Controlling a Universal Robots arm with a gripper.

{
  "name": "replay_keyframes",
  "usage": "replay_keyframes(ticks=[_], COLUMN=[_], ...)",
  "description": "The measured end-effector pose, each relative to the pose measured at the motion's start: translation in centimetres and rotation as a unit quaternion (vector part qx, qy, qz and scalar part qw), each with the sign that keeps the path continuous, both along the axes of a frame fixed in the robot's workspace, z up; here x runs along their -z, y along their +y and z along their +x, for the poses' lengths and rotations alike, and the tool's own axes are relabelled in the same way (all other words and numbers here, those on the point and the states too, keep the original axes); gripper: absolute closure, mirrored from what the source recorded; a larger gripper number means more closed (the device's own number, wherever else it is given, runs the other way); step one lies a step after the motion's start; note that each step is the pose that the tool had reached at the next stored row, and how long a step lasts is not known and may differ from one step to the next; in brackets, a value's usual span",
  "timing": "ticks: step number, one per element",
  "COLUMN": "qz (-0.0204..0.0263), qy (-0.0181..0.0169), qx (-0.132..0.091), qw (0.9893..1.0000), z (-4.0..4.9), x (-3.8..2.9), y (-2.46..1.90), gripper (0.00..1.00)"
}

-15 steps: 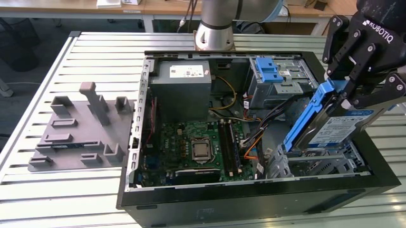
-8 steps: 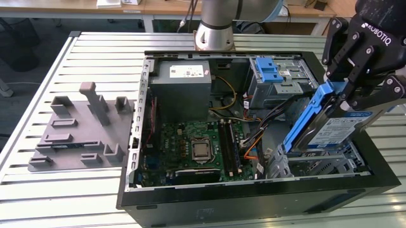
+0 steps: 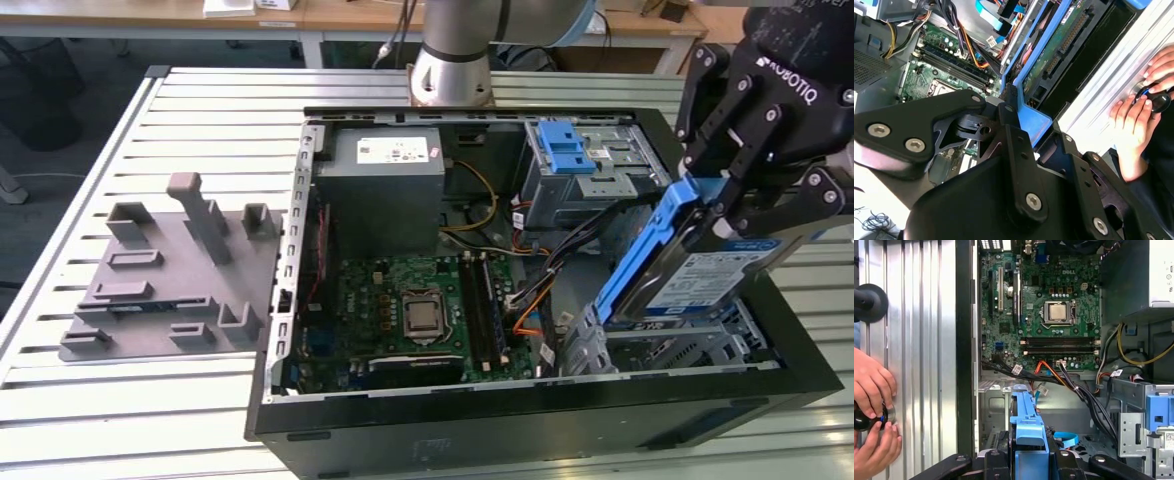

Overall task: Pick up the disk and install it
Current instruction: 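Insert the disk into the insertion slot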

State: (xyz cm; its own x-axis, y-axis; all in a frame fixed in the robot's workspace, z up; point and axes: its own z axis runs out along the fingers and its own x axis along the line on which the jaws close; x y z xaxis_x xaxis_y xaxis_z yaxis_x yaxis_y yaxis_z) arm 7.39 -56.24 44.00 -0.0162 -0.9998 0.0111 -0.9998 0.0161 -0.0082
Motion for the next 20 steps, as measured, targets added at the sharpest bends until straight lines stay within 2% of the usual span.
replay_keyframes(ticks=[20], qz=[0.0000], qy=[0.0000], qx=[0.000], qw=[1.0000], z=[0.00], x=[1.01], y=[-0.11], gripper=[0.64])
